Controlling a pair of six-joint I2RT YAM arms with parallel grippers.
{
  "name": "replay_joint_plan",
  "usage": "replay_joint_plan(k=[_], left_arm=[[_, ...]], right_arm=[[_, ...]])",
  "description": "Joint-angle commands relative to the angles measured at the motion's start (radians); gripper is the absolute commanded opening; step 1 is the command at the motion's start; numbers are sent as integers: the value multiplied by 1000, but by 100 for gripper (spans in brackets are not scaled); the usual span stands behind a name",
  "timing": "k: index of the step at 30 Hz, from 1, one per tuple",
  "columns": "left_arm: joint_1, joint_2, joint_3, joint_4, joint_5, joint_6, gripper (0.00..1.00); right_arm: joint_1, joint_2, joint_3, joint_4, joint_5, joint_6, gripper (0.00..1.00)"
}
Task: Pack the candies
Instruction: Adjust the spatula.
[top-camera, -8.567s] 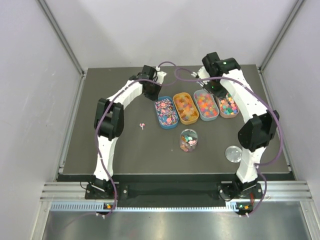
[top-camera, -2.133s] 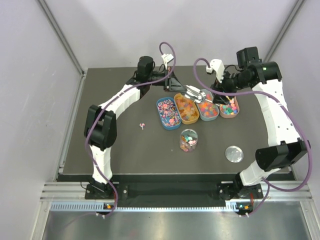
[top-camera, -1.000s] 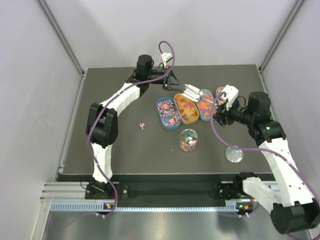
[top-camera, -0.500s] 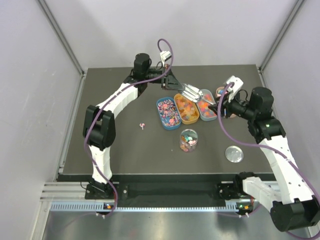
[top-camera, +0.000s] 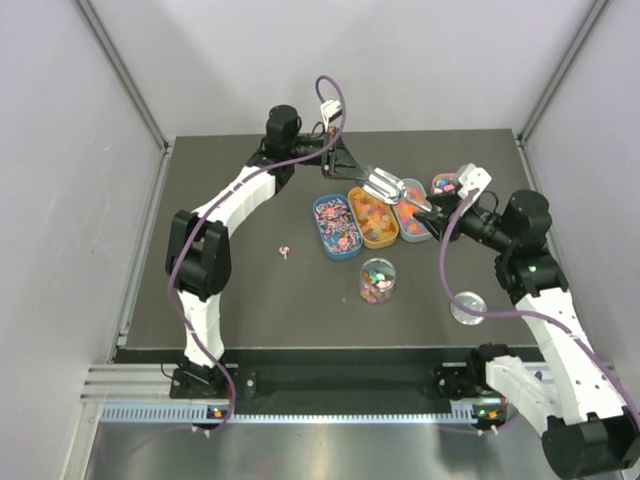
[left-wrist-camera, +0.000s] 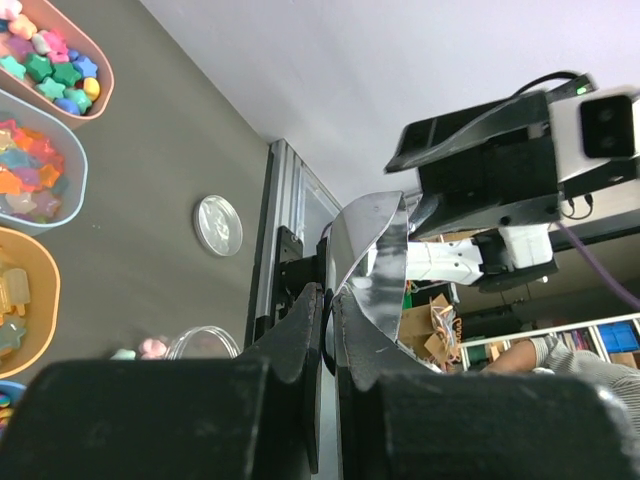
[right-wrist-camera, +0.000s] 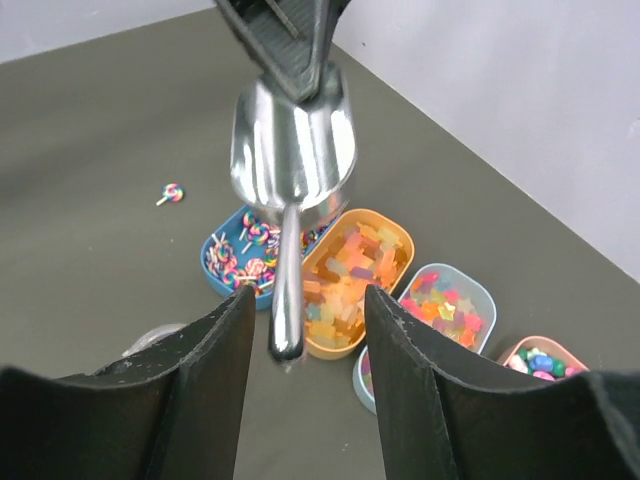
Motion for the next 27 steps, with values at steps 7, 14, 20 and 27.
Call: replay_joint_plan(k=[7,14,20,27], left_arm=[[-10,23,40,65,41,-7,0],[-36,52,34,68,52,-7,0],[-38,66,46,91,58,-24,0],[-35,68,48,107,58,-37,0]], right_arm=[[-7,-30,-122,215,-82,-129,47],[-4,10,-88,301,-119,-111,44],[8,9,-57,297,-127,-95,38],[18,22,-37,263,-131,-111,34]])
